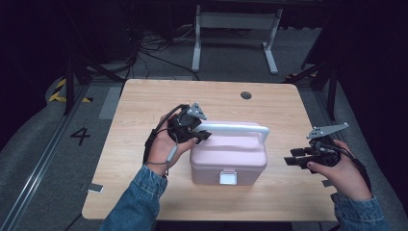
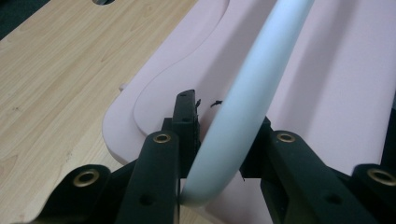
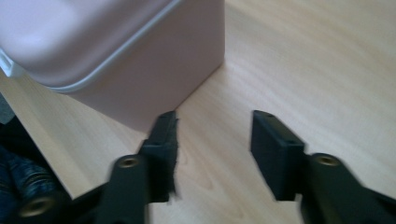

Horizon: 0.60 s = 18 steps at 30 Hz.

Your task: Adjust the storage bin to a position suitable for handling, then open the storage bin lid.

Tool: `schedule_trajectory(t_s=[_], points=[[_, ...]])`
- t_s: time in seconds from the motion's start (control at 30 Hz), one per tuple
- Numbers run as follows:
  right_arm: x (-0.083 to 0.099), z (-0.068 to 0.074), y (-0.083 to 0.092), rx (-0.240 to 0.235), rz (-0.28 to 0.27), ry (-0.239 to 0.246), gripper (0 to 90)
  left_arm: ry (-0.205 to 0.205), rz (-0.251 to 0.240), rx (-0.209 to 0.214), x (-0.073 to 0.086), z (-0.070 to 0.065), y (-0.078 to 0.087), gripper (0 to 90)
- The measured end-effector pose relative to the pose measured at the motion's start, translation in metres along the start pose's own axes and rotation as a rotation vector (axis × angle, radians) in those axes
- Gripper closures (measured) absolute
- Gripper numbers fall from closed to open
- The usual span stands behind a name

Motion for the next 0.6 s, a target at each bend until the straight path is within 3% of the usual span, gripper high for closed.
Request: schedule_trajectory(t_s=[0.17, 0.37, 0.6], points=[[0.0, 0.0, 0.0, -0.002, 0.007, 0.005, 55.0, -0.017, 0.011, -0.015, -0.007, -0.001, 0.006, 74.3], [-0.004, 0.001, 0.004, -0.006, -0.028, 0.01, 57.2, -0.033, 0.049, -0.027, -0.01, -0.002, 0.006, 74.7], [-0.007, 0.005, 0.002, -0.028, -0.049, 0.026, 58.6, -0.024, 0.039, -0.034, -0.013, 0.0, 0.007, 78.2]])
Point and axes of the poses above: each handheld gripper's, and its own axes: y roughly backward along the jaws, x roughly out of its underside, z roughly to its left, the point moved 6 cm from there along -y, roughly forward along the jaws, and after that the axes turned 15 degrees about -z, right-handed, at the moved point
